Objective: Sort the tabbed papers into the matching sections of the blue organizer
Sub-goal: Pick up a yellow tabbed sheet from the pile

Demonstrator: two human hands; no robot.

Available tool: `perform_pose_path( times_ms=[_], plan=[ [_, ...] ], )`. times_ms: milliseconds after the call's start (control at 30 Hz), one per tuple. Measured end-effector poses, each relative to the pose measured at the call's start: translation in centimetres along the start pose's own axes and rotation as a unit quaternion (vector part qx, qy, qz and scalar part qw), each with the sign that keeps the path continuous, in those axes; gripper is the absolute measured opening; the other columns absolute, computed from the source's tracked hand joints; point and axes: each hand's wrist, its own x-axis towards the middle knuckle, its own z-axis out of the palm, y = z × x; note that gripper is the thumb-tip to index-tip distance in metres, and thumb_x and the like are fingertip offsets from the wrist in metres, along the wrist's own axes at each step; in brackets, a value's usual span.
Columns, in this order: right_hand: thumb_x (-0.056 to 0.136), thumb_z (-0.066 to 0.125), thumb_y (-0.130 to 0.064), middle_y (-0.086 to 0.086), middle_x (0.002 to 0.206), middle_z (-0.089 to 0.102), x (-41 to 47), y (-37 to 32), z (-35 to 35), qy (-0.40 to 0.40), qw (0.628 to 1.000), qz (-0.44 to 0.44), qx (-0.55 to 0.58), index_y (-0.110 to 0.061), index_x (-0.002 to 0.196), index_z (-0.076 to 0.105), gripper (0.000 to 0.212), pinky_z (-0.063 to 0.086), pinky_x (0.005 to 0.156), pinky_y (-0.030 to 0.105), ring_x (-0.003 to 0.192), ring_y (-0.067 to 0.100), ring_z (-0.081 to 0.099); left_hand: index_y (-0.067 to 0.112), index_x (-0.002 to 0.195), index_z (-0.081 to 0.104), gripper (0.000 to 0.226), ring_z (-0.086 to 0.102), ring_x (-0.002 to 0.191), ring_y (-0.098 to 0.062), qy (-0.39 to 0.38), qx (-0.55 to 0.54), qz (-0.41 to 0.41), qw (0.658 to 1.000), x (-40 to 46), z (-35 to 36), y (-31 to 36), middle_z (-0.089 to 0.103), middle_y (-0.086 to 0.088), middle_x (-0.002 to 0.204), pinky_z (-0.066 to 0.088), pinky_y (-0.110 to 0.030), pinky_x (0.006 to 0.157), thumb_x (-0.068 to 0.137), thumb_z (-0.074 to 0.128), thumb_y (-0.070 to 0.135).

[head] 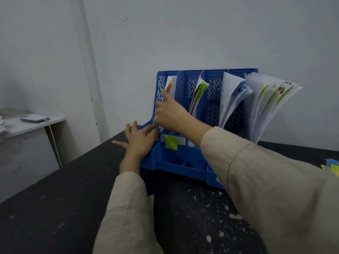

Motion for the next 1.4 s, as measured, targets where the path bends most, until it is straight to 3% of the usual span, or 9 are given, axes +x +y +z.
perform_pose_path(
  times_ms=[267,467,567,733,867,1067,1167,1300,1400],
  plan=[
    [0.095,0.051,-0.025,0.003,0.114,0.065,0.4,-0.5,0.9,0.008,1.000,0.000,-0.008,-0.017,0.114,0.062,0.022,0.013,0.111,0.062,0.122,0.027,0.046,0.047,0.125,0.052,0.037,-0.017,0.144,-0.020,-0.035,0.042,-0.004,0.999,-0.3,-0.2,0.2,0.003,-0.002,0.159,-0.023,-0.069,0.099,0.095,0.032,0.054],
    [0.096,0.041,-0.011,0.013,0.132,0.049,-1.7,0.4,0.9,0.110,0.993,0.007,0.036,-0.009,0.129,0.047,0.033,0.009,0.111,0.062,0.131,0.032,0.037,0.042,0.115,0.059,0.027,-0.010,0.145,-0.020,0.001,-0.013,-0.013,1.000,-0.6,-0.8,0.6,0.013,-0.002,0.157,-0.021,-0.066,0.100,0.095,0.041,0.044],
    [0.094,0.040,-0.005,0.015,0.122,0.056,-3.7,1.2,0.8,0.146,0.986,0.030,0.068,-0.006,0.119,0.056,0.029,0.015,0.110,0.061,0.124,0.033,0.044,0.040,0.105,0.062,0.021,0.003,0.144,-0.026,0.056,-0.040,0.020,0.997,-0.1,-1.8,0.9,0.025,-0.009,0.152,-0.006,-0.059,0.113,0.094,0.047,0.032],
    [0.069,0.063,0.003,0.015,0.086,0.067,-8.2,2.8,0.9,0.242,0.964,0.078,0.077,-0.004,0.084,0.067,0.017,0.044,0.091,0.057,0.093,0.032,0.064,0.031,0.101,0.067,0.022,0.033,0.133,-0.026,0.141,-0.088,0.102,0.981,0.1,-3.7,2.9,0.045,-0.012,0.137,0.020,-0.055,0.111,0.088,0.052,0.022],
    [0.071,0.054,0.001,0.012,0.089,0.067,-13.8,3.6,1.7,0.265,0.948,0.138,0.111,-0.007,0.089,0.067,0.023,0.042,0.093,0.053,0.096,0.031,0.062,0.015,0.104,0.068,0.022,0.053,0.109,-0.020,0.134,-0.098,0.205,0.965,-1.2,-3.2,6.3,0.060,-0.010,0.117,0.036,-0.022,0.091,0.090,0.051,0.011],
    [0.076,0.034,-0.007,0.004,0.090,0.069,-24.1,3.5,3.6,0.199,0.933,0.255,0.156,-0.013,0.090,0.068,0.037,0.035,0.084,0.041,0.091,0.028,0.062,0.008,0.100,0.068,0.020,0.056,0.083,-0.013,0.125,-0.090,0.375,0.914,-4.5,-0.7,12.7,0.067,-0.005,0.095,0.042,-0.021,0.075,0.093,0.050,0.009],
    [0.072,0.040,-0.004,0.003,0.091,0.069,-29.0,2.7,4.4,0.152,0.922,0.301,0.189,-0.015,0.091,0.069,0.036,0.041,0.082,0.040,0.090,0.028,0.062,0.008,0.095,0.070,0.022,0.059,0.070,-0.019,0.114,-0.060,0.464,0.876,-7.2,1.0,16.1,0.069,-0.009,0.086,0.045,-0.026,0.067,0.090,0.049,0.013],
    [0.069,0.059,0.005,0.002,0.085,0.069,-35.8,1.1,5.0,0.082,0.887,0.385,0.242,-0.015,0.088,0.070,0.030,0.044,0.072,0.038,0.080,0.030,0.062,0.012,0.095,0.070,0.028,0.062,0.073,-0.020,0.002,-0.086,0.514,0.853,-11.9,5.2,18.9,0.069,-0.005,0.086,0.052,-0.033,0.069,0.088,0.046,0.024],
    [0.072,0.064,0.008,0.007,0.086,0.069,-40.4,-0.3,5.9,0.009,0.835,0.461,0.302,-0.013,0.089,0.071,0.028,0.048,0.066,0.040,0.078,0.035,0.062,0.018,0.096,0.070,0.039,0.064,0.080,-0.022,-0.105,-0.054,0.540,0.833,-15.5,9.6,19.2,0.070,-0.001,0.089,0.052,-0.038,0.072,0.084,0.037,0.036]
  ],
)
